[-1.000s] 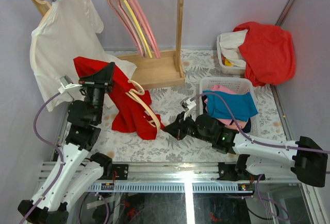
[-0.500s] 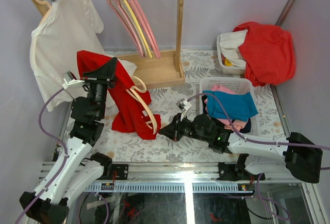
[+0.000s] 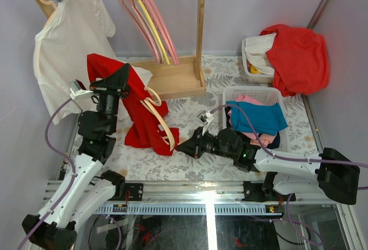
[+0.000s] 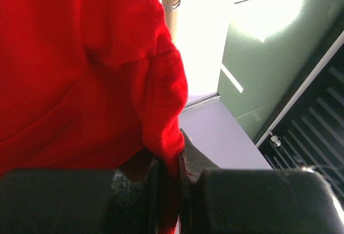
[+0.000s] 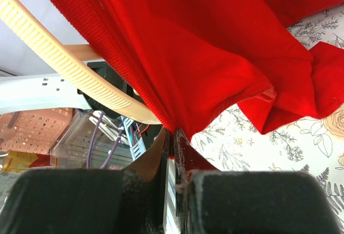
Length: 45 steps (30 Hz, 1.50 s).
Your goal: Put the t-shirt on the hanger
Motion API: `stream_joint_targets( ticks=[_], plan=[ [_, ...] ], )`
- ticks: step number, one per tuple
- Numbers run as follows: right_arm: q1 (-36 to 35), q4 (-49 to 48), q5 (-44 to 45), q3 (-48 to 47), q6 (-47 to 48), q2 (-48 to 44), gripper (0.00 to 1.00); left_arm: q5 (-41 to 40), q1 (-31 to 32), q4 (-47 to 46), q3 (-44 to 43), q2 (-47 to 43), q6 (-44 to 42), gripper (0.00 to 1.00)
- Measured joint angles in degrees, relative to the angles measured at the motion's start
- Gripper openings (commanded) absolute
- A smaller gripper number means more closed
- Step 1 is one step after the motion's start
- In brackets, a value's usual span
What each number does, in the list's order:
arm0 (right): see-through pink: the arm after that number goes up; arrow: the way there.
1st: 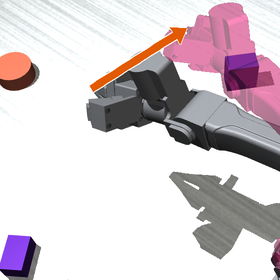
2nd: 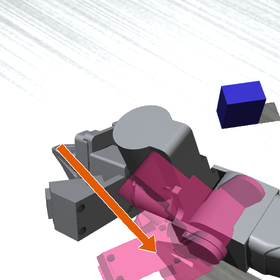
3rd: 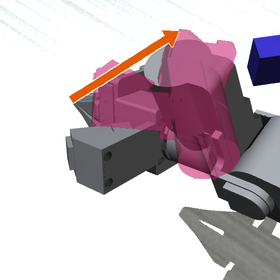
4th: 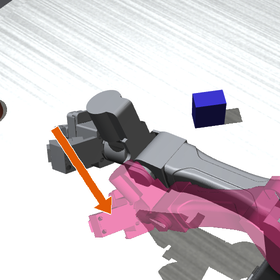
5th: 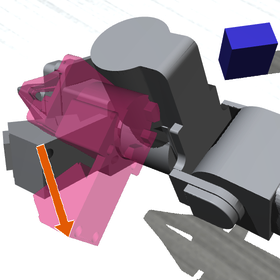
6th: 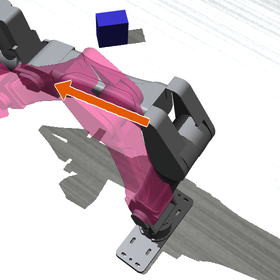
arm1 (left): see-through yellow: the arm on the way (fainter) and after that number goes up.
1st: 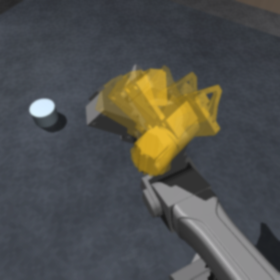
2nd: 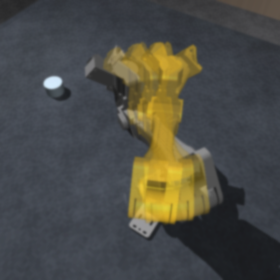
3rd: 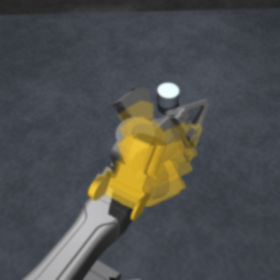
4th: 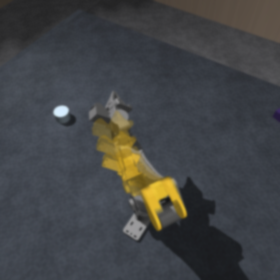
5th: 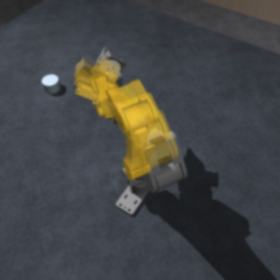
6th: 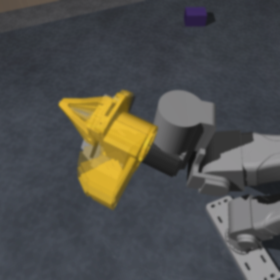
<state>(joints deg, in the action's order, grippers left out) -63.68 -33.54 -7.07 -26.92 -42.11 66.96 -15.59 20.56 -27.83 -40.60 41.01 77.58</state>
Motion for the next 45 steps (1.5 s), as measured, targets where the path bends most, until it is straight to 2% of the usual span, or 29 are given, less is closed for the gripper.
stream_joint_targets(
  ticks=[11, 22, 37, 45],
  plan=[
    [0.4, -0.7, 0.2, 1.1, -1.3, -1.1, 0.0, 0.4, 0.0, -0.6, 0.0, -0.2, 0.4, 0.0],
    [0.5, 8.9, 3.2, -3.0, -0.3, -5.4, 0.0, 0.5, 0.0, -0.3, 0.3, -3.5, 0.9, 0.0],
    [0.3, 25.4, 5.2, -11.9, 5.6, -5.5, 0.0, 5.0, -0.5, 8.3, 1.2, -10.6, 0.9, 0.0],
    [0.4, 28.7, 6.5, -13.1, 7.0, -5.6, 0.0, 5.6, -0.7, 15.5, 1.2, -15.4, -1.2, 0.0]
  ],
)
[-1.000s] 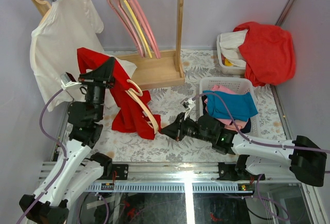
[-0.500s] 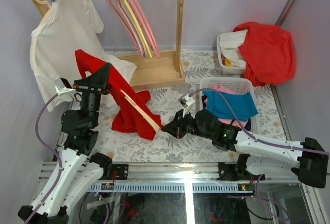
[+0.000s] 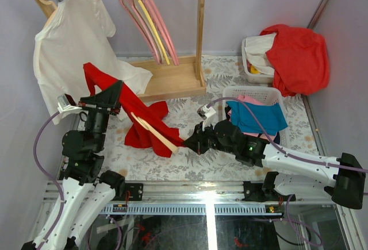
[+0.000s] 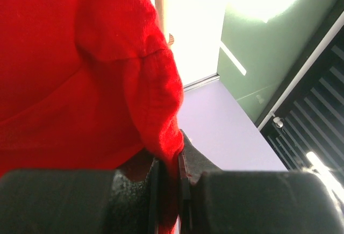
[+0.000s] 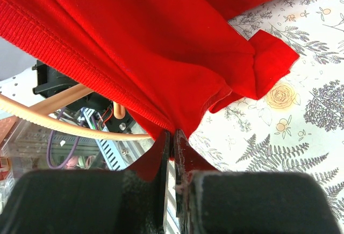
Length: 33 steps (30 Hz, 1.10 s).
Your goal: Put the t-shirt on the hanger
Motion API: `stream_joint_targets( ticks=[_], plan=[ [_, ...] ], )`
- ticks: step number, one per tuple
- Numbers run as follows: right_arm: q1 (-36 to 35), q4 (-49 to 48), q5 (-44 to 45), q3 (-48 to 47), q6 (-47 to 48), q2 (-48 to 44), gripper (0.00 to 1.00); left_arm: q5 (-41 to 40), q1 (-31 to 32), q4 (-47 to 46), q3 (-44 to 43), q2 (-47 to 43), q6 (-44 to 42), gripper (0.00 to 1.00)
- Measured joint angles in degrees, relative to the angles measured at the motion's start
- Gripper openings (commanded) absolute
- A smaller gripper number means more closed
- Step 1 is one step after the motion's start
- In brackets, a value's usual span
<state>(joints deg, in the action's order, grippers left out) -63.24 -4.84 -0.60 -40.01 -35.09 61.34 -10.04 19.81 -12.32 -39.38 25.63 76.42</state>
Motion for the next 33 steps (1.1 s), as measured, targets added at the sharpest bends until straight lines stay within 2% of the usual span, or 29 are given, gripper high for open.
stream_joint_targets(
  ticks=[8, 16, 33],
  plan=[
    [0.0, -2.0, -1.0, 0.6, -0.3, 1.3, 0.0, -1.0, 0.0, -0.7, 0.7, -0.1, 0.3, 0.0],
    [0.1, -5.4, -2.1, 1.9, -1.5, 3.9, 0.0, -2.2, 0.0, -4.0, 1.3, 4.3, 2.4, 0.0],
    [0.4, -12.9, -3.4, 8.6, -5.0, 0.2, 0.0, -6.6, 0.0, -10.5, 4.5, 6.2, 3.4, 0.0]
  ],
)
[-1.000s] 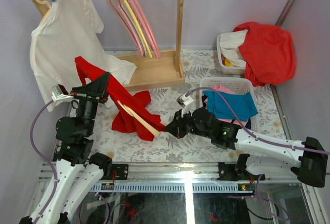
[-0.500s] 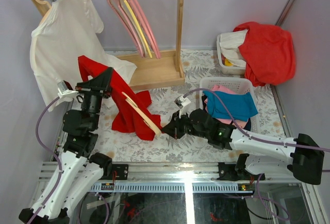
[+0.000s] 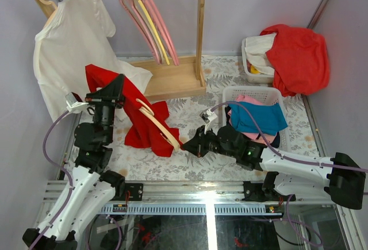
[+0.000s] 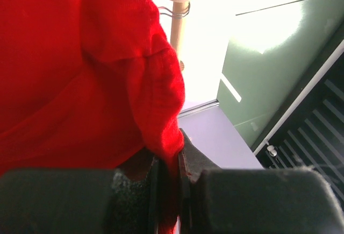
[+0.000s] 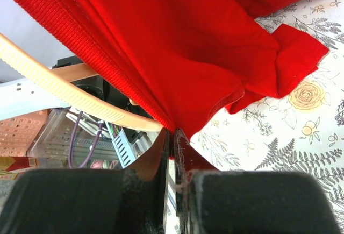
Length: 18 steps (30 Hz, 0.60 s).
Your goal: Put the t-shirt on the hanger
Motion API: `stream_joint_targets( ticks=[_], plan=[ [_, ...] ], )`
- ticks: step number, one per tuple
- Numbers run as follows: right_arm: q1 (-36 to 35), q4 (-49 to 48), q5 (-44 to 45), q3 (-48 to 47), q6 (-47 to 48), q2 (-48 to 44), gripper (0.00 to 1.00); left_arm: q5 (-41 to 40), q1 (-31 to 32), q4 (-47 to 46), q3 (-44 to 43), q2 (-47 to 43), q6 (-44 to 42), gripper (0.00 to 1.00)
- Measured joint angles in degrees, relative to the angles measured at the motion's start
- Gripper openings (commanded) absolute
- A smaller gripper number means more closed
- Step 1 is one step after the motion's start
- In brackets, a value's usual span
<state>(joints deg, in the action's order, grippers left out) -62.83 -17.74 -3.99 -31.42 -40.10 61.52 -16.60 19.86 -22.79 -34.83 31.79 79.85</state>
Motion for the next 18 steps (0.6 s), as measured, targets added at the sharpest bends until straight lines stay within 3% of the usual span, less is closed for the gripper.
stream_joint_targets(
  ticks=[18],
  plan=[
    [-2.0, -0.6, 6.9, -0.6, -1.0, 4.9, 0.0, -3.4, 0.1, -2.1, 0.0, 4.6, 0.3, 0.0]
  ],
)
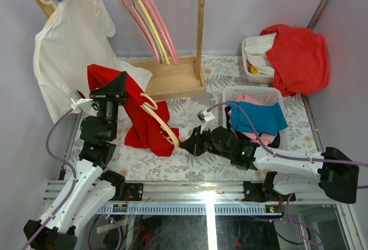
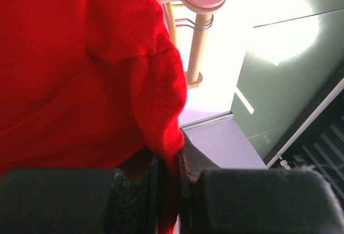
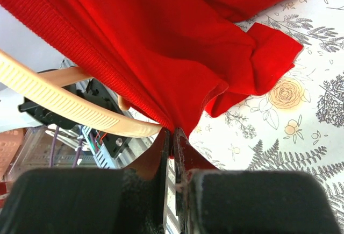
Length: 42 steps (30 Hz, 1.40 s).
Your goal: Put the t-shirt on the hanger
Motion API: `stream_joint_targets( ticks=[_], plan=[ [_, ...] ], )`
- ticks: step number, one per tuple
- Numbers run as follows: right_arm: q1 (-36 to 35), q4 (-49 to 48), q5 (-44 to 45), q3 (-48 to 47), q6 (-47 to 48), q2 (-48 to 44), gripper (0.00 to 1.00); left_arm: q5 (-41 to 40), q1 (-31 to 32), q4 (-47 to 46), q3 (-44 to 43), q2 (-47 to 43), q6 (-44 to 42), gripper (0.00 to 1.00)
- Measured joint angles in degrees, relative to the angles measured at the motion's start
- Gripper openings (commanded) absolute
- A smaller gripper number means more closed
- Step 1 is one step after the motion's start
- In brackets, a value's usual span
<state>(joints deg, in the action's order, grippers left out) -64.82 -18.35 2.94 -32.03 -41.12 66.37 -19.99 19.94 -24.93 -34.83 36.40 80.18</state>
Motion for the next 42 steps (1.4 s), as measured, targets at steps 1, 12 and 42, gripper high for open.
stream_joint_targets(
  ticks=[1, 12, 42],
  plan=[
    [0.0, 0.0, 0.5, -0.1, -0.1, 0.5, 0.0, 0.0, 0.0, 0.0, 0.0, 0.1, 0.0, 0.0],
    [-0.1, -2.6, 1.1, -0.2, -1.0, 3.1, 0.0, -1.3, 0.0, 0.1, 0.2, -1.4, -0.5, 0.0],
    [-2.4, -3.3, 0.1, 4.3, -3.3, -8.7, 0.0, -2.1, 0.7, -9.2, -1.2, 2.3, -4.2, 0.0]
  ],
)
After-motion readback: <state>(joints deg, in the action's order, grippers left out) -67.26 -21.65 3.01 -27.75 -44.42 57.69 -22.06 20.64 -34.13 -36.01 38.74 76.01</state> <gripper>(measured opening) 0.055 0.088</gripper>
